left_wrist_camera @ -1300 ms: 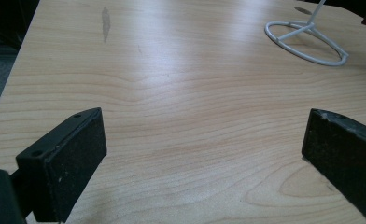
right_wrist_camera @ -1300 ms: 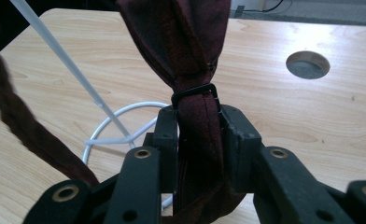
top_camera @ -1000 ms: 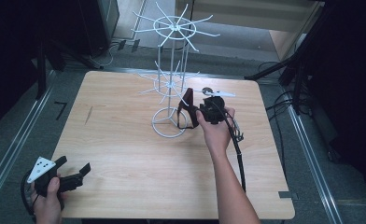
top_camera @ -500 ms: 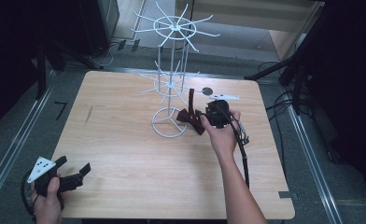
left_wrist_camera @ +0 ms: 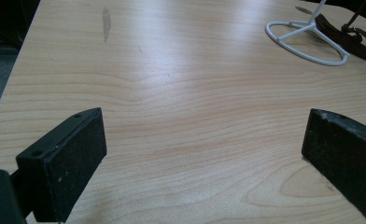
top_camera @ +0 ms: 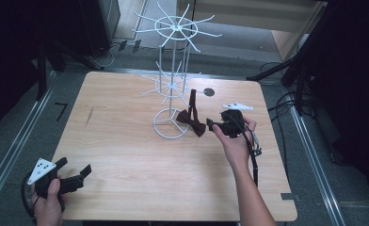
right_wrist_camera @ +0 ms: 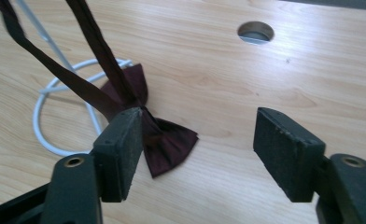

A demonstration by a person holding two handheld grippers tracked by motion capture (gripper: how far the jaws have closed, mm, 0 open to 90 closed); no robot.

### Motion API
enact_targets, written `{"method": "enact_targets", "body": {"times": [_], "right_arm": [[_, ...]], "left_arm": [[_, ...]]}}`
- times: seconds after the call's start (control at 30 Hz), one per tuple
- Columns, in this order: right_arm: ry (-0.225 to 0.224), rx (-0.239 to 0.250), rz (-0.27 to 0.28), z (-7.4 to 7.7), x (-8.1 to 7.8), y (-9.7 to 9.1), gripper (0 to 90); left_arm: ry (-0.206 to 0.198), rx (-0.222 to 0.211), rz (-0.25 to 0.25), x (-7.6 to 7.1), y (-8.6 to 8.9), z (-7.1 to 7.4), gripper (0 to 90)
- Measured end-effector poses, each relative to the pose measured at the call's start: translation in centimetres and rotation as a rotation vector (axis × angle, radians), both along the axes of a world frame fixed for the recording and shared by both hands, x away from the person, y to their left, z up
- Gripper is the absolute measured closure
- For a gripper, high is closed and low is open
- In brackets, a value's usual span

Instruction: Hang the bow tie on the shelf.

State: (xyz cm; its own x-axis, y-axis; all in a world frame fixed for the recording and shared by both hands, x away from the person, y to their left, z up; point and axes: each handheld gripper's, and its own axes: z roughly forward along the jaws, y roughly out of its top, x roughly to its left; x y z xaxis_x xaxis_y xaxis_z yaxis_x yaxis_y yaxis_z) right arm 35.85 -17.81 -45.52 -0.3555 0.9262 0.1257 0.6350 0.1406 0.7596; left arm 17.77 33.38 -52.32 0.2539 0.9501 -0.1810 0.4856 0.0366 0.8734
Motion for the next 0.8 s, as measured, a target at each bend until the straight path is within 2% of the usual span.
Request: {"method": "enact_targets", "body": {"times": [0.1, 0.3, 0.7, 0.8], "right_arm": [[0.021, 0.003, -0.020, -0.3, -0.6, -0.8, 31.3], [0.031, 0.006, -0.033, -1.0, -1.6, -2.2, 25.3], [0.021, 0.039, -0.026, -2.1, -3.4, -4.4, 15.4], [0.017, 0.029, -0.024, -2.2, -3.8, -4.9, 13.9]], "left_arm": [[0.001, 0.002, 0.001, 0.0, 0.0, 0.0, 0.4], [0.000, 0.002, 0.003, 0.0, 0.0, 0.0, 0.4], [0.001, 0.005, 0.002, 0.0, 0.0, 0.0, 0.4], [0.000, 0.005, 0.002, 0.0, 0.0, 0.0, 0.4]]}}
